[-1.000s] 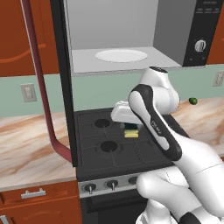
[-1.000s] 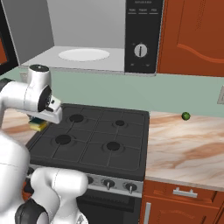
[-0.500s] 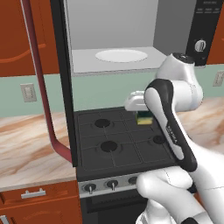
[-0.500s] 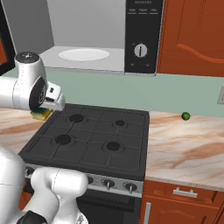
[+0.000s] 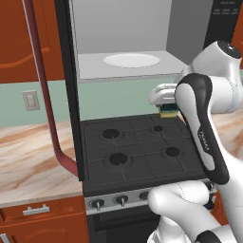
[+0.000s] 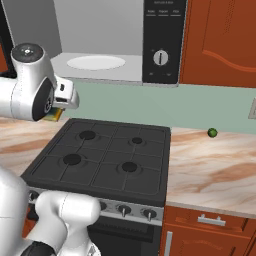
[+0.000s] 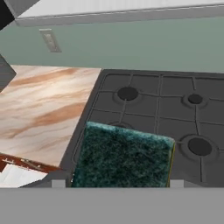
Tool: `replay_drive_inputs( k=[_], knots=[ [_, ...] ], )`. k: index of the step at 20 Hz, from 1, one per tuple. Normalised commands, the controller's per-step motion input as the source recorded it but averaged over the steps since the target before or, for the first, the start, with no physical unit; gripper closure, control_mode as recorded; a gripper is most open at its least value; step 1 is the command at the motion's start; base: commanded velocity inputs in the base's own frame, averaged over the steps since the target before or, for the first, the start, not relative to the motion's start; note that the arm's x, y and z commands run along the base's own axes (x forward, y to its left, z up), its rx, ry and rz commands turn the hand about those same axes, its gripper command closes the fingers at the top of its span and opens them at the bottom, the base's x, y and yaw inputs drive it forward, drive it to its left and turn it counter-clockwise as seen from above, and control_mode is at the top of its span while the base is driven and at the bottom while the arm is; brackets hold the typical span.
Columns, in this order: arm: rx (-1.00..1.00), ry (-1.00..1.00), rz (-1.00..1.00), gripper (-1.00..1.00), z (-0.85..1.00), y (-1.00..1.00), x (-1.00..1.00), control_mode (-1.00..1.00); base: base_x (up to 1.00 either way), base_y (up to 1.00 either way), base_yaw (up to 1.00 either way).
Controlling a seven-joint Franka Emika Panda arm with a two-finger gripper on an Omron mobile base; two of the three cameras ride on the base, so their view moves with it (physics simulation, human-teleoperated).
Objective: Place the sponge inside the microwave to prepare for sanitizing.
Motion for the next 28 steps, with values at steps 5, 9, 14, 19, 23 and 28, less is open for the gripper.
replay_drive_inputs(
  k=[5,9,14,19,23,28],
  knots=[
    [0.00,-0.03,0.01,1.00,0.69,-0.16,0.00,-1.00,0.00,0.00,0.00],
    [-0.01,-0.13,0.00,1.00,0.58,-0.08,0.00,-1.00,0.00,0.00,0.00],
    [-0.05,-0.21,0.00,1.00,0.26,-0.13,0.13,-1.00,0.00,0.00,0.00],
    [-0.05,-0.22,0.00,1.00,0.03,-0.12,0.20,-1.00,0.00,0.00,0.00],
    [-0.01,-0.25,0.00,1.00,0.02,-0.11,0.23,-1.00,0.00,0.00,0.00],
    [0.00,-0.11,0.00,1.00,0.22,-0.01,0.31,-1.00,0.00,0.00,0.00]
  ],
)
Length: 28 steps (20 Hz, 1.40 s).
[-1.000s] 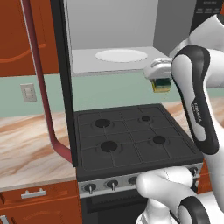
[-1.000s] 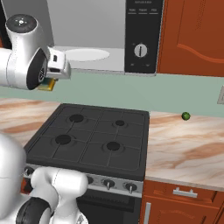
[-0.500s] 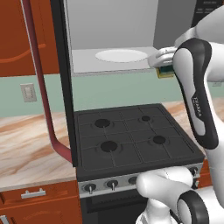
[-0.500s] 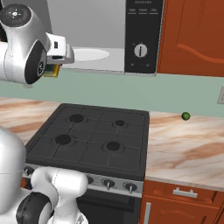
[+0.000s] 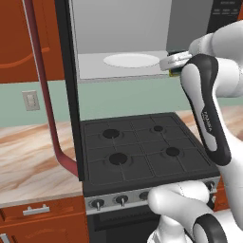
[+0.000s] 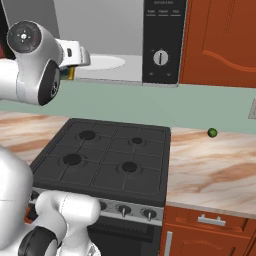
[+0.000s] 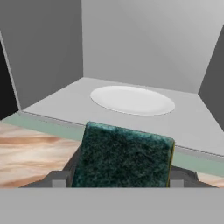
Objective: Place the sponge inside the microwave to prepare for sanitizing.
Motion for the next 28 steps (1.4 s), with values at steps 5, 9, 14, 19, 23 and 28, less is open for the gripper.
replay_drive_inputs(
  k=[5,9,14,19,23,28],
  knots=[
    [-0.01,0.02,0.00,1.00,0.29,0.00,0.40,-1.00,0.00,0.00,0.00],
    [-0.02,0.04,0.00,1.00,0.12,0.00,0.45,-1.00,0.00,0.00,0.00],
    [-0.02,0.01,0.00,1.00,-0.04,0.01,0.46,-1.00,0.00,0.00,0.00],
    [-0.01,0.00,0.00,1.00,-0.19,0.00,0.44,-1.00,0.00,0.00,0.00],
    [0.00,0.00,0.00,1.00,-0.18,0.05,0.42,-1.00,0.00,0.00,0.00],
    [0.00,0.00,0.00,1.00,-0.02,0.03,0.43,-1.00,0.00,0.00,0.00]
  ],
)
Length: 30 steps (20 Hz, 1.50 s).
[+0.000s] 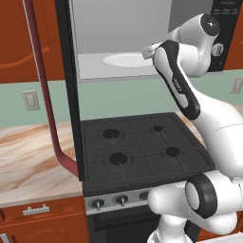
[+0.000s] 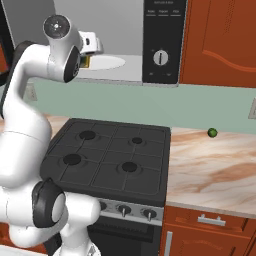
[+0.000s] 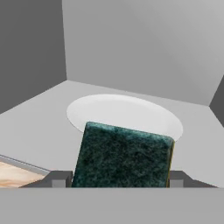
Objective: Place the sponge inside the microwave to prepare for sanitizing.
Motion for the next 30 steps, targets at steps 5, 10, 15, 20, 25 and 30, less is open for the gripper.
replay_drive_inputs(
  k=[5,10,15,20,25,30],
  knots=[
    [0.00,0.00,0.00,1.00,-0.01,0.05,0.36,-1.00,0.00,0.00,0.00],
    [0.00,0.00,0.00,1.00,-0.04,0.07,0.33,-1.00,0.00,0.00,0.00],
    [0.00,0.00,0.00,1.00,-0.04,0.07,0.32,-1.00,0.00,0.00,0.00],
    [0.00,0.00,0.00,1.00,-0.08,0.01,0.29,-1.00,0.00,0.00,0.00],
    [-0.04,0.00,0.00,1.00,-0.18,0.00,0.13,-1.00,0.00,0.00,0.00],
    [-0.02,0.00,0.00,1.00,-0.14,0.00,0.14,-1.00,0.00,0.00,0.00]
  ],
)
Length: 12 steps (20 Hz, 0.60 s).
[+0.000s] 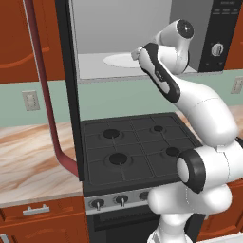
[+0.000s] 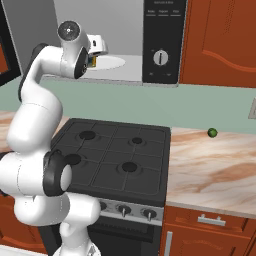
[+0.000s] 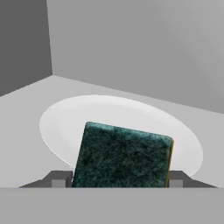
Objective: Place the sponge inside the microwave to prepare for sanitizing.
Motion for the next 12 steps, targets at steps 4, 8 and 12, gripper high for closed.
replay_drive_inputs(
  k=[4,8,12],
  knots=[
    [0.00,0.00,0.00,1.00,-0.08,0.02,0.17,-1.00,0.00,0.00,0.00],
    [0.00,0.00,0.00,1.00,-0.10,0.04,0.16,-1.00,0.00,0.00,0.00],
    [0.00,0.00,0.00,1.00,-0.06,0.04,0.17,-1.00,0.00,0.00,0.00]
  ],
)
